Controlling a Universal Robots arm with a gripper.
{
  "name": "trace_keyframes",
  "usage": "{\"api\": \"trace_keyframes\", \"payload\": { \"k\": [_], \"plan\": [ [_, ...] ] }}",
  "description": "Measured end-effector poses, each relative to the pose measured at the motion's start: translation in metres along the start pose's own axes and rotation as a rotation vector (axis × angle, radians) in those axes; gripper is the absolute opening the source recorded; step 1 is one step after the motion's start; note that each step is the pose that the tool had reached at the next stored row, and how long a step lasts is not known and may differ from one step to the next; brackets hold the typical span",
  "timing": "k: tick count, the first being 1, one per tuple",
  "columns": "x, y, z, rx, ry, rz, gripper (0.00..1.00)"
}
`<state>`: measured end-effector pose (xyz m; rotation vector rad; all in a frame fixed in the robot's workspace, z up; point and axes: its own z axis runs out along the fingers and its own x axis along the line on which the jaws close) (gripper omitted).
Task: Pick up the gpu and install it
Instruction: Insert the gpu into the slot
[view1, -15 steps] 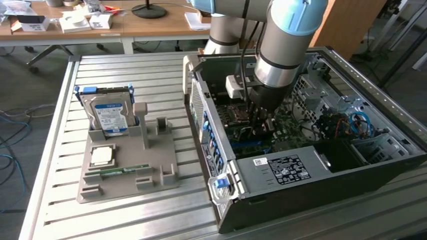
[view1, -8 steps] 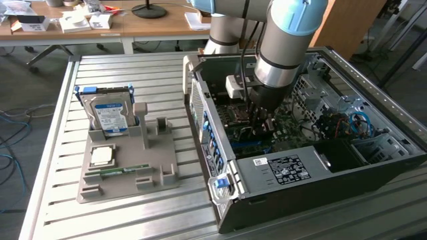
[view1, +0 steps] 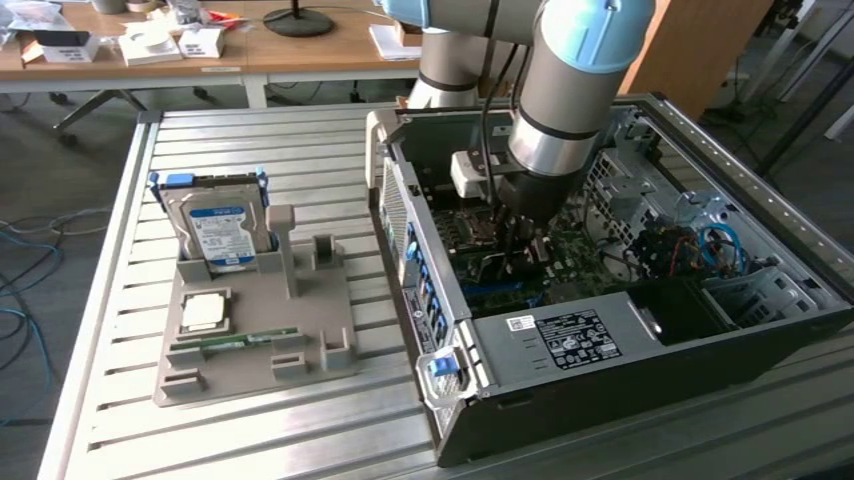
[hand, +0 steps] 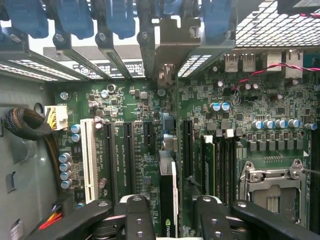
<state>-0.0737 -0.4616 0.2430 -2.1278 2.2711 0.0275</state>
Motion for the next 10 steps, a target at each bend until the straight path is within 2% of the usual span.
{"api": "trace_keyframes", "payload": {
  "k": [5, 10],
  "plan": [
    [0.000, 0.0000, -0.0010, -0.0002, -0.0004, 0.000, 0.40],
    [0.000, -0.0001, -0.0142, -0.0006, -0.0074, 0.000, 0.40]
  ]
}}
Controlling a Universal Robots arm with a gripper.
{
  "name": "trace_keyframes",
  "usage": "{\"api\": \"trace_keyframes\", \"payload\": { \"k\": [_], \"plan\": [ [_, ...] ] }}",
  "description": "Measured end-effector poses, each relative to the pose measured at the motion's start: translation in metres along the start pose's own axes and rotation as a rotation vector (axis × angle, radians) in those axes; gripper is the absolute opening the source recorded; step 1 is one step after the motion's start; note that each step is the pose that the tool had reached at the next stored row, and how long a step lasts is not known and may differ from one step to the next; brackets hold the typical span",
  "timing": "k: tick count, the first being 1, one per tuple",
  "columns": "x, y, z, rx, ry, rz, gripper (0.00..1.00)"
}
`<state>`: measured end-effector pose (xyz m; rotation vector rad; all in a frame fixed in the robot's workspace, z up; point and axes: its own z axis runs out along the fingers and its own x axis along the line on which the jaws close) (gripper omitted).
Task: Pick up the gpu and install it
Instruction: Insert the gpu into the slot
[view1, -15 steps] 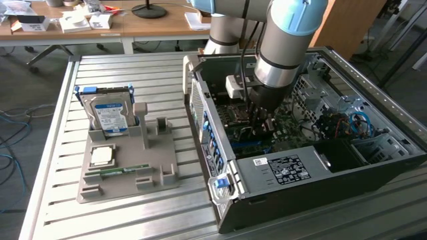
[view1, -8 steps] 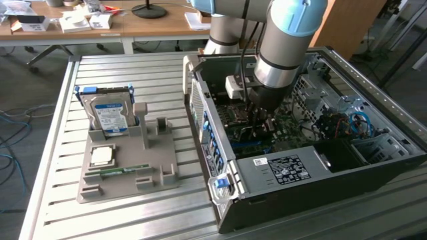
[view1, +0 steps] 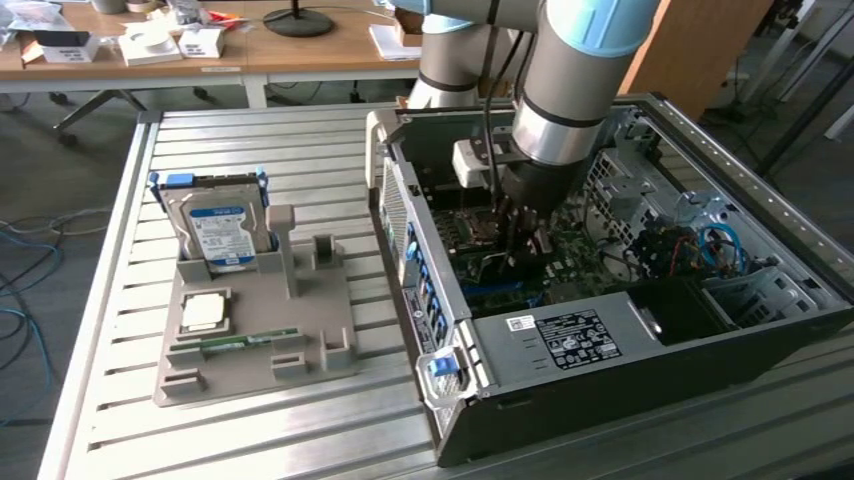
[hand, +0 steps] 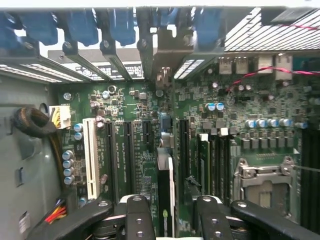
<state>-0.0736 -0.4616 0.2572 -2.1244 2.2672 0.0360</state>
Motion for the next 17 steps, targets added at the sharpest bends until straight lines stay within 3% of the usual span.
{"api": "trace_keyframes", "payload": {
  "k": [7, 17],
  "plan": [
    [-0.001, -0.0002, -0.0289, -0.0005, -0.0087, 0.000, 0.40],
    [-0.003, -0.0005, -0.0735, -0.0006, -0.0118, 0.000, 0.40]
  ]
}}
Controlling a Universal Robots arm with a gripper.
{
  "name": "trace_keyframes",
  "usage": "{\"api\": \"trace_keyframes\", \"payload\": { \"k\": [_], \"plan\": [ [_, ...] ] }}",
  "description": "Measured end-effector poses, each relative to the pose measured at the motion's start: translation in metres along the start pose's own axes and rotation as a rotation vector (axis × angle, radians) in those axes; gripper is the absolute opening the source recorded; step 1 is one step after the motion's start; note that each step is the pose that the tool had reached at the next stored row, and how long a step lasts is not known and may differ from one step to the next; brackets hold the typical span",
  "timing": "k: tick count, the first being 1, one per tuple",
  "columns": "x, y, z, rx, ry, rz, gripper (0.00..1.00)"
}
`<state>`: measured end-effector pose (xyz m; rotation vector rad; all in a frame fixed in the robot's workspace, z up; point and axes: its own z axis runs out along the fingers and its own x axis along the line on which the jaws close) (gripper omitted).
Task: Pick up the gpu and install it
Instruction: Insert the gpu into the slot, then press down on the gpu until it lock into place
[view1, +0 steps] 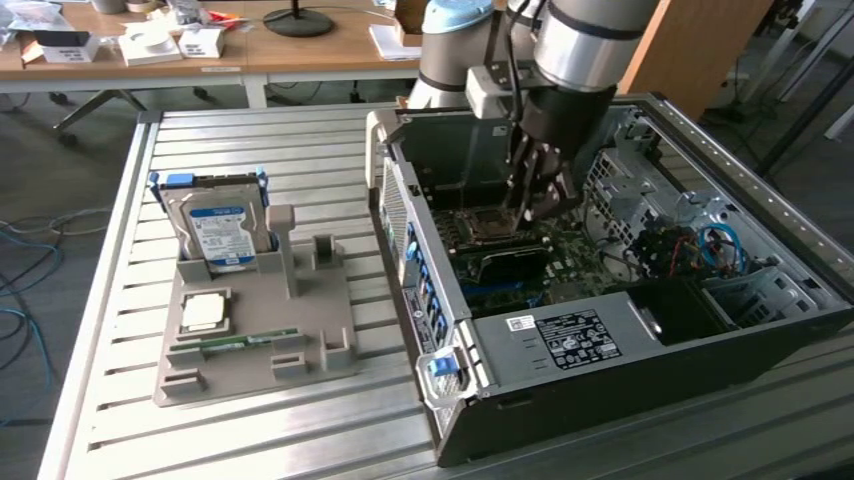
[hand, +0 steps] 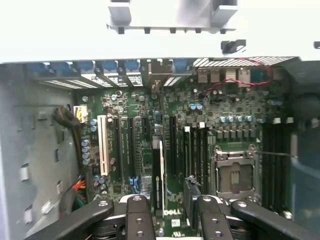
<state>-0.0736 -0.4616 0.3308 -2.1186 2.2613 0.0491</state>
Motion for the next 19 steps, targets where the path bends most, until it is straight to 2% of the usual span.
{"api": "trace_keyframes", "payload": {
  "k": [4, 19],
  "plan": [
    [-0.0007, -0.0001, -0.0133, -0.0001, -0.0001, 0.000, 0.40],
    [-0.0007, -0.0001, -0.0136, -0.0001, -0.0004, 0.000, 0.40]
  ]
}}
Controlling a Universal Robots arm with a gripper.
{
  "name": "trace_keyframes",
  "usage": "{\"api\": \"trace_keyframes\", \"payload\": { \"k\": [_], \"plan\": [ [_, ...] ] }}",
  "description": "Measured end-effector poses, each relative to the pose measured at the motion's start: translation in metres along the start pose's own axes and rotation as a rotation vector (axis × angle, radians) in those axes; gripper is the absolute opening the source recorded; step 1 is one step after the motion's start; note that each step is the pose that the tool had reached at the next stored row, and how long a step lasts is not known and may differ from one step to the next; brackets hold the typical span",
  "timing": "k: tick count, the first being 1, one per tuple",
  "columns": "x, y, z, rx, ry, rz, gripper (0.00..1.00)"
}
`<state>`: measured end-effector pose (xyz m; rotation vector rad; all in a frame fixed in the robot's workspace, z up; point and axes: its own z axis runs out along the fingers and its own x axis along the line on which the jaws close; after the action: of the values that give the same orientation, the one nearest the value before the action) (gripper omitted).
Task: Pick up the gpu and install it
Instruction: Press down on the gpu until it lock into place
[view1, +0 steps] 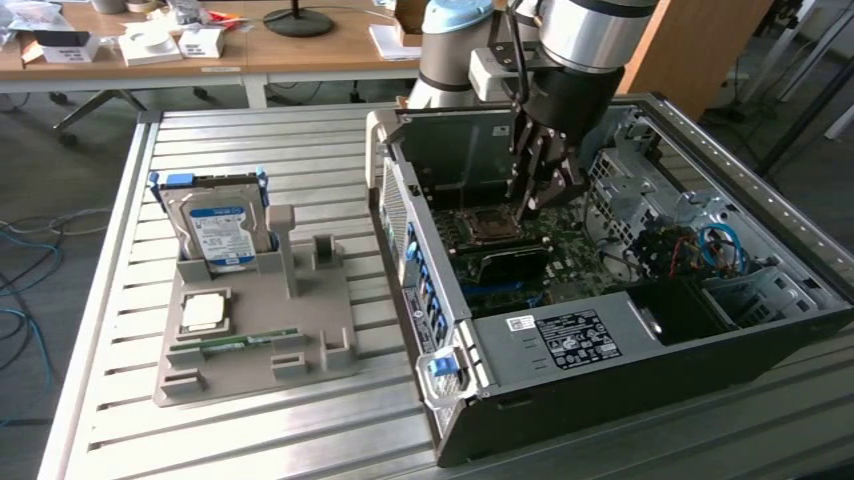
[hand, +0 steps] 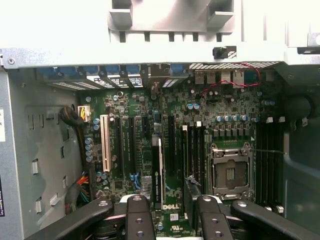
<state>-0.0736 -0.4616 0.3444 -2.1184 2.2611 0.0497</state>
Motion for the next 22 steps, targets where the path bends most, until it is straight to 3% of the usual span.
{"api": "trace_keyframes", "payload": {
  "k": [4, 9, 11, 17, 22],
  "plan": [
    [0.0000, 0.0000, 0.0000, 0.0000, 0.0000, 0.000, 0.38],
    [0.0000, 0.0000, 0.0000, 0.0000, 0.0000, 0.000, 0.14],
    [0.0000, 0.0000, 0.0000, 0.0000, 0.0000, 0.000, 0.11],
    [0.0000, 0.0000, 0.0006, 0.0000, 0.0000, 0.000, 0.11],
    [0.0005, 0.0001, 0.0086, 0.0000, -0.0003, 0.000, 0.11]
  ]
}}
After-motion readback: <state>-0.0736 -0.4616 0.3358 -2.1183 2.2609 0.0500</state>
